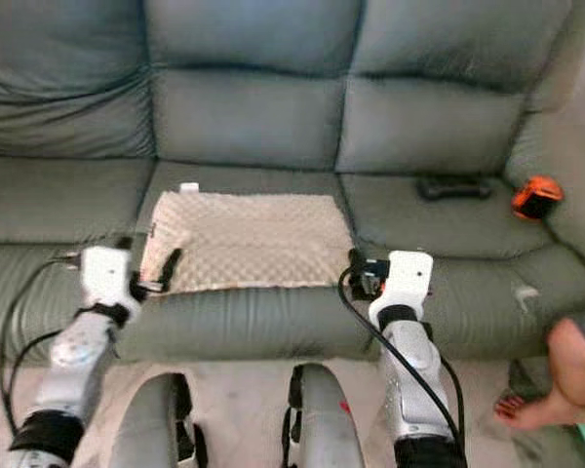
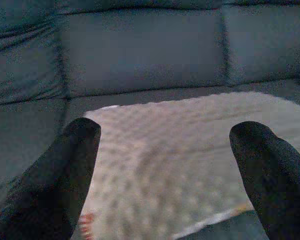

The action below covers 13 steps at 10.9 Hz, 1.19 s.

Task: Move the pillow to the sofa

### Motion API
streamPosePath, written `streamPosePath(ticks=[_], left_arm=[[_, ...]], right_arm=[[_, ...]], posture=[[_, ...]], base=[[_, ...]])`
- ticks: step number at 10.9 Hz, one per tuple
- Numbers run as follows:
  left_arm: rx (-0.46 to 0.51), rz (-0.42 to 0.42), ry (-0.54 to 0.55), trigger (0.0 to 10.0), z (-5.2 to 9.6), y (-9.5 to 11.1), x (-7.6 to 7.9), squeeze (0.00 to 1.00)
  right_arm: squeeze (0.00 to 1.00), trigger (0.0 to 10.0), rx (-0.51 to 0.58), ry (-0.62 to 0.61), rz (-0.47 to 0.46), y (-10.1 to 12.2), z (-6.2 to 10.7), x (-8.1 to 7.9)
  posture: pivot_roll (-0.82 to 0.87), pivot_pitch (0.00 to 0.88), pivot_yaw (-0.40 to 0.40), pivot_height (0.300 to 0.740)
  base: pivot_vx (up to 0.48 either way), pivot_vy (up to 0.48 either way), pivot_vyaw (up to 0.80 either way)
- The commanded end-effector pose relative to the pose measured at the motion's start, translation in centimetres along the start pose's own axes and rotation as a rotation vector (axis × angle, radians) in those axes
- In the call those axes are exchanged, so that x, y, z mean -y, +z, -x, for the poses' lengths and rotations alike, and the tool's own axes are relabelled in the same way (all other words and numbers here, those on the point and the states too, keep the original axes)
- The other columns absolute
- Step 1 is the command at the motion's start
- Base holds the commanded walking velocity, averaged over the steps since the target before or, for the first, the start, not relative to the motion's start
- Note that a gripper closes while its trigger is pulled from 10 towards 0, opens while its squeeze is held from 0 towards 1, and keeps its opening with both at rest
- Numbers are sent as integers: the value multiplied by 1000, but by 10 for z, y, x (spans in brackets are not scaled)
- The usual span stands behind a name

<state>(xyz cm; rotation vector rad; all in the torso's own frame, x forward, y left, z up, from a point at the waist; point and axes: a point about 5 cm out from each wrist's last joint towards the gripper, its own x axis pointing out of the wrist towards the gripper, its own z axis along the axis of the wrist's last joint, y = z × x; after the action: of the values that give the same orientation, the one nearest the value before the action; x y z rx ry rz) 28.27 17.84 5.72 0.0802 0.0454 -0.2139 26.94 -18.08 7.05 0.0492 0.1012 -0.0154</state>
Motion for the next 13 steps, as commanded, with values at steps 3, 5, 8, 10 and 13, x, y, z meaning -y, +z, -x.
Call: streamPosePath(ticks=[3,5,8,10,13], left_arm=[[-10,3,-76,10000,-10,5,8,0],[-35,-3,-62,10000,-17,5,8,0],[-50,-4,-43,10000,-20,4,4,0],[-54,-4,-40,10000,-21,4,5,0],[-63,10,-44,10000,-23,2,12,0]], right_arm=[[0,10000,42,54,-23,16,-16,-9],[0,10000,39,55,-20,17,-21,-4],[0,10000,47,35,-28,20,-26,-1],[0,10000,45,33,-28,18,-26,-2],[0,10000,30,22,-21,14,-23,2]], posture=[[-38,0,-92,675],[-40,0,-91,710],[-44,0,-84,740],[-45,0,-82,740],[-57,0,-78,740]], base=[[0,0,0],[0,0,0],[0,0,0],[0,0,0],[0,0,0]])
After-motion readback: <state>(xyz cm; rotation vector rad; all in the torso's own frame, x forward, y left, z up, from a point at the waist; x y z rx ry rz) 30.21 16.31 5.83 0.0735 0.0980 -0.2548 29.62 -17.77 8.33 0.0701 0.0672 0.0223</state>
